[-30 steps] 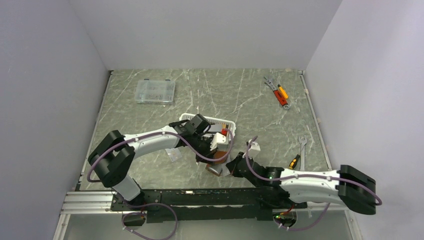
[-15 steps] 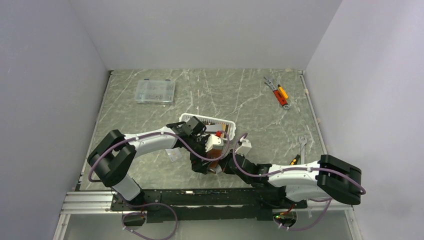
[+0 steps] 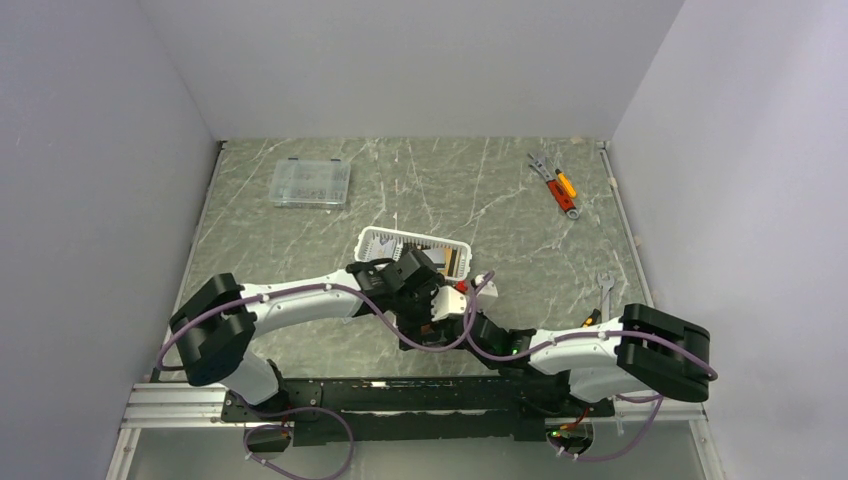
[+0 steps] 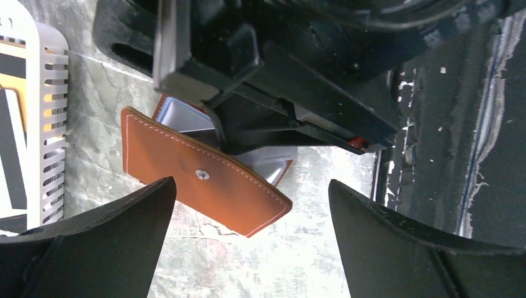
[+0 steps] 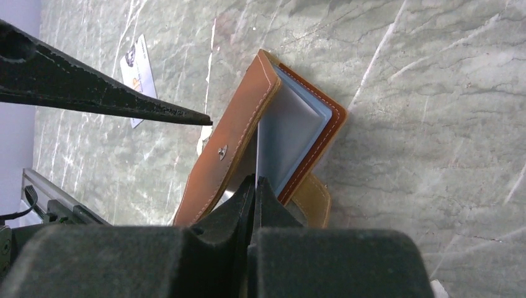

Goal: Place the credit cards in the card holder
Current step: Open the card holder at the center of the board.

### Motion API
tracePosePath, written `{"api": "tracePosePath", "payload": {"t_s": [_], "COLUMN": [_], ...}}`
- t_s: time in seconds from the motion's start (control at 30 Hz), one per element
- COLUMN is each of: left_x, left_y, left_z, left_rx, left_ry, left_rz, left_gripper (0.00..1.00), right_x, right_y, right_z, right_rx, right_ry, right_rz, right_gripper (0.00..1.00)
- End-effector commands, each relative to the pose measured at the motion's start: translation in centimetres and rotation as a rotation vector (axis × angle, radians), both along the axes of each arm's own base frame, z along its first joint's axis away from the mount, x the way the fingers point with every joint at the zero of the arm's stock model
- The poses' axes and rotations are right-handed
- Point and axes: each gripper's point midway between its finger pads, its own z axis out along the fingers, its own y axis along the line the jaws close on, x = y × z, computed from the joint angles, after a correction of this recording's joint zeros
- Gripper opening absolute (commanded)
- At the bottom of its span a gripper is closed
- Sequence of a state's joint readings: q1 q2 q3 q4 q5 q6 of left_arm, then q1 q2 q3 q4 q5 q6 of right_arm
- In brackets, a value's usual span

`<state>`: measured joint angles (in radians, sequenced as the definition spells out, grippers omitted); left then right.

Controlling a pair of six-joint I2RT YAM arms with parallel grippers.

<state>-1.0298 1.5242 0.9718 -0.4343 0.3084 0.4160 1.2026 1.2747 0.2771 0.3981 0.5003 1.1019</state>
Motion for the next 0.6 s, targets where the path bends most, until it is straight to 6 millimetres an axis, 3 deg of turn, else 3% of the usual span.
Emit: {"api": "tracePosePath", "payload": {"t_s": [0.0,0.13,0.33,0.57], "left_x": [1.0,2.4,3.9,4.9], "left_y": [-1.2,-1.0,0.9,2.5], "left_z": [0.4,-0.1,-0.8,0.3], "left_rx": [0.033,0.081,0.168,0.202], "left_ry": [-0.089,-0.140,-0.226,-0.273], "left_rz": [-0.010,0.031,0.057,0.076], "left_gripper": [0.99,0.99,0.99,0.99], "right_x": [-0.7,-1.0,-1.2,-1.5], "right_y": [-1.2,-1.1,-2.1,-3.2], "right_z": [-1.8,-2.3,-3.0,-3.9], "right_rx": [-0.077,-0.076,-0.056,-0.048], "right_ry": [0.016,0.025,0.040,0.063], "right_rz": [0.019,0.019,-0.013,-0.047], "right_gripper": [0.00,0.00,0.00,0.00]}}
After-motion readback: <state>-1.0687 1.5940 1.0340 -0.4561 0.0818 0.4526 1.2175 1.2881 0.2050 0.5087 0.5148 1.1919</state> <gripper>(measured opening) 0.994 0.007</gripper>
